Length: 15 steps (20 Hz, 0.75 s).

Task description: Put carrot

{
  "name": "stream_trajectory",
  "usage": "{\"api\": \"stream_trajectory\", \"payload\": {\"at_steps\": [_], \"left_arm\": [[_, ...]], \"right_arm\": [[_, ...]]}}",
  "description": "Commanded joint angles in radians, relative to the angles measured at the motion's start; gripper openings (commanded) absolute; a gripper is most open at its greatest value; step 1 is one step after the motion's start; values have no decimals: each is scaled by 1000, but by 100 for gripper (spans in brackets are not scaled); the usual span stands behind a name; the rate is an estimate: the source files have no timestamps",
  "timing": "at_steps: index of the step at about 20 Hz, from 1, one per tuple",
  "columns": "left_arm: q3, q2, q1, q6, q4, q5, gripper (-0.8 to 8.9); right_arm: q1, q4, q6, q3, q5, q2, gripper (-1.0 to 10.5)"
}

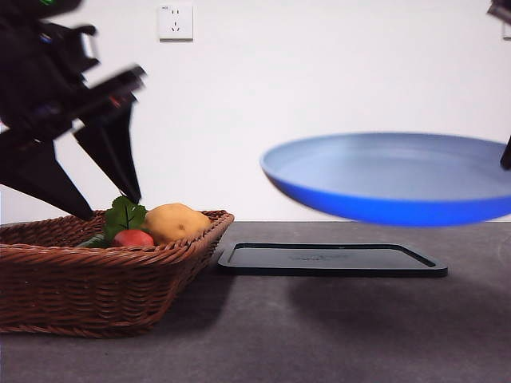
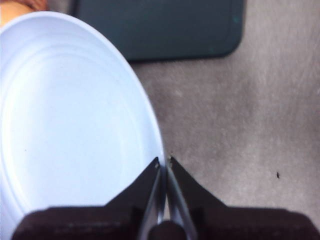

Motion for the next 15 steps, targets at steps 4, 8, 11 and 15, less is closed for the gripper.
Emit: {"api": "stream_trajectory", "payload": {"at_steps": [4,8,11,15], "left_arm": [[171,206,-11,-1,-43,-35,297],[226,323,-11,-21,-63,-65,297],[226,361,-11,-23,-68,-61,297],[226,364,-27,-21,-109,-60,296]], "right_arm": [[2,7,7,11,-4,-16,4],[2,6,6,11,-5,-16,4],[2,7,6,11,-5,-16,4],[2,8,6,11,-5,-16,4]]}}
